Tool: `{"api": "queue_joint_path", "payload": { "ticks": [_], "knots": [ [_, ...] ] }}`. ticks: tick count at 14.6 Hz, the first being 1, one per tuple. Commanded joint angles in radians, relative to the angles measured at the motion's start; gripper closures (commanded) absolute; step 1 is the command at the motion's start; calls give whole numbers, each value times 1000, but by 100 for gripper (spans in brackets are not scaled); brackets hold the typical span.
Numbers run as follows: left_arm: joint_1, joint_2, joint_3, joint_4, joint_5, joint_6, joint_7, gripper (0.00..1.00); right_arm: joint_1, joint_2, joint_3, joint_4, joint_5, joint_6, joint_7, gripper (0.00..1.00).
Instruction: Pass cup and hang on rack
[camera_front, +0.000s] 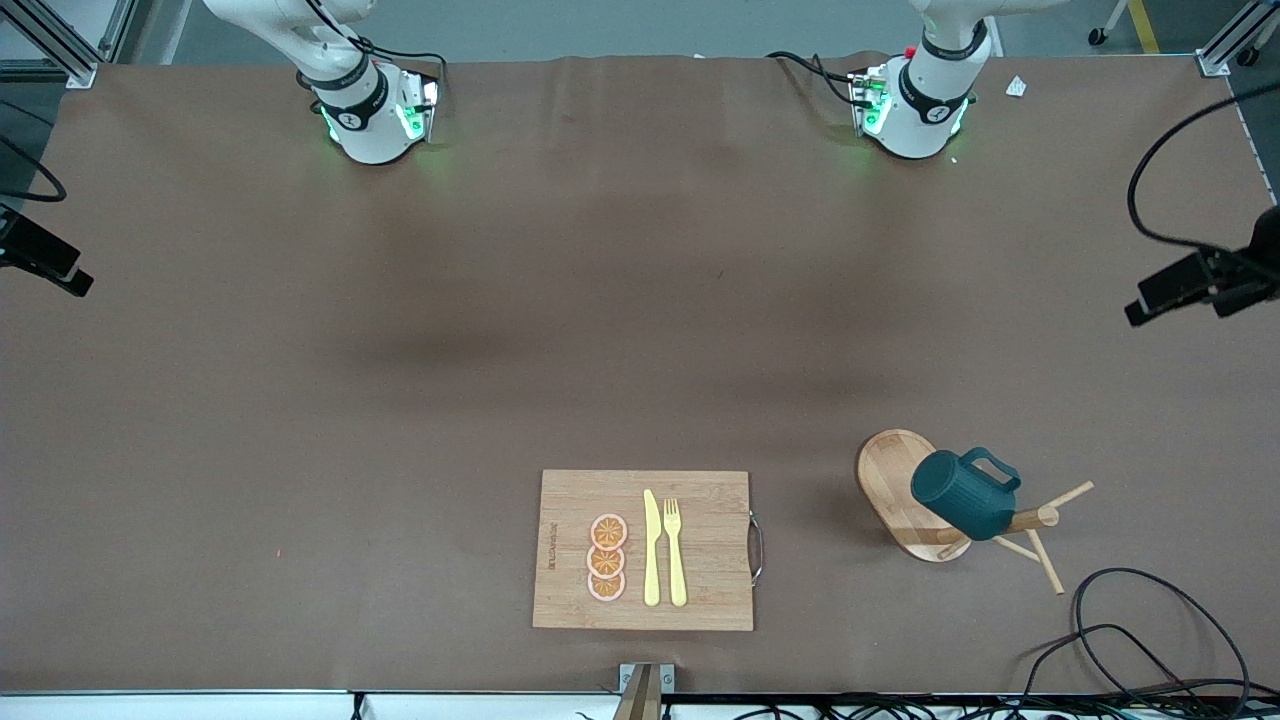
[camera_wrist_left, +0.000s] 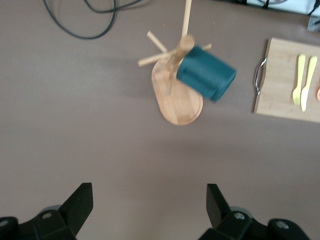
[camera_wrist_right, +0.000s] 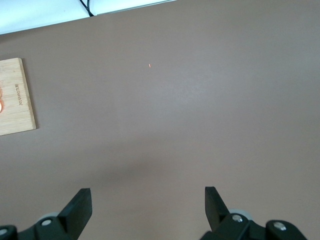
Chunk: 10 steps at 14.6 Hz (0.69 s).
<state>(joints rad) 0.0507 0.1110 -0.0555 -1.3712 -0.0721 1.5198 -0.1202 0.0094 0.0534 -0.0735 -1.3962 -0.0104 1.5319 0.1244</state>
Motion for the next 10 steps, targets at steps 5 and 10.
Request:
{"api": "queue_joint_path", "payload": {
  "ticks": [5, 10],
  "knots": [
    [0, -255, -44, -304, 35, 20, -18, 0, -9, -4, 8, 6, 10, -12, 0, 0],
    [0, -269, -61, -318, 34, 17, -24, 0, -5, -3, 9, 6, 10, -10, 9, 0]
  ]
}}
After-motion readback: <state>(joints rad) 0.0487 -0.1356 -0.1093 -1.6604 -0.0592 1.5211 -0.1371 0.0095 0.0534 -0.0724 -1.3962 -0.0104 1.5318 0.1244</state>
